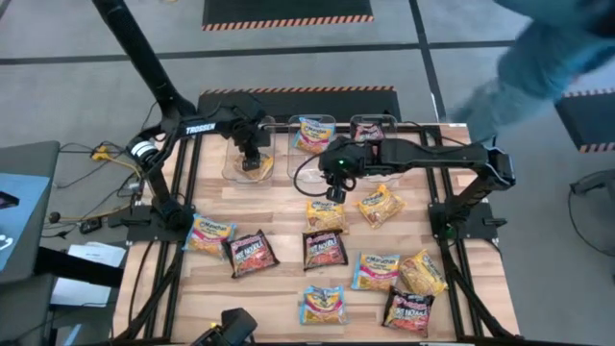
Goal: Sort Maruchan noodles
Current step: Put the yellow noodle pack into the left transparent bin
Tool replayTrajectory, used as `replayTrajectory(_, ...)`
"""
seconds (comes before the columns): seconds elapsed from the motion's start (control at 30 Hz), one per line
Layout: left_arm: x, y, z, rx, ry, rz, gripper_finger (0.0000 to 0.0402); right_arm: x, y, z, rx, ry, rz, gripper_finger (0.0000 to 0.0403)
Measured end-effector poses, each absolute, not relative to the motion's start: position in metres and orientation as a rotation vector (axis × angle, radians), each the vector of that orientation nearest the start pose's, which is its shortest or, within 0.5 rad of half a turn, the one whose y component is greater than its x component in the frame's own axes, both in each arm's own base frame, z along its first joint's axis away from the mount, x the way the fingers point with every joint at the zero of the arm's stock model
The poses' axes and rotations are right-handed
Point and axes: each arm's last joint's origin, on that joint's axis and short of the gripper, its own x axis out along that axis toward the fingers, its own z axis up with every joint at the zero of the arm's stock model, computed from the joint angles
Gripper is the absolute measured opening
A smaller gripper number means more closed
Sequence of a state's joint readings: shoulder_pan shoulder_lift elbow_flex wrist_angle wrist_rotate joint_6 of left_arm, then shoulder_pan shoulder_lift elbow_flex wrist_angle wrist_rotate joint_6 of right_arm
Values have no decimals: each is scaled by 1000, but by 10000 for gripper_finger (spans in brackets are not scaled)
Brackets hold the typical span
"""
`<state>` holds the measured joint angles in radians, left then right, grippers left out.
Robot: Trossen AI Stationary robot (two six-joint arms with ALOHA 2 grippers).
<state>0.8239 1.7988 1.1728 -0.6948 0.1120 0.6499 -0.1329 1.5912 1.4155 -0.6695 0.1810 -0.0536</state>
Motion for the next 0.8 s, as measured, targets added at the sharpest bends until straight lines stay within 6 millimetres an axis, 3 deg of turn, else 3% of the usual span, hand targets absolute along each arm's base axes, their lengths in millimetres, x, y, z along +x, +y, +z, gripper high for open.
replayTrajectory(0.17, 233, 244, 172, -67, 1310, 192, 125, 336, -50, 312, -71, 858, -271, 150)
replayTrajectory(0.4, 233, 242, 171, -111, 1286, 179, 11, 336, -51, 313, -70, 857, -276, 150)
replayTrajectory(0.63, 233, 241, 172, -148, 1265, 176, 0, 336, -55, 313, -65, 854, -288, 150)
replayTrajectory(0.8, 230, 237, 183, -138, 1249, 174, 0, 335, -60, 313, -59, 854, -302, 150)
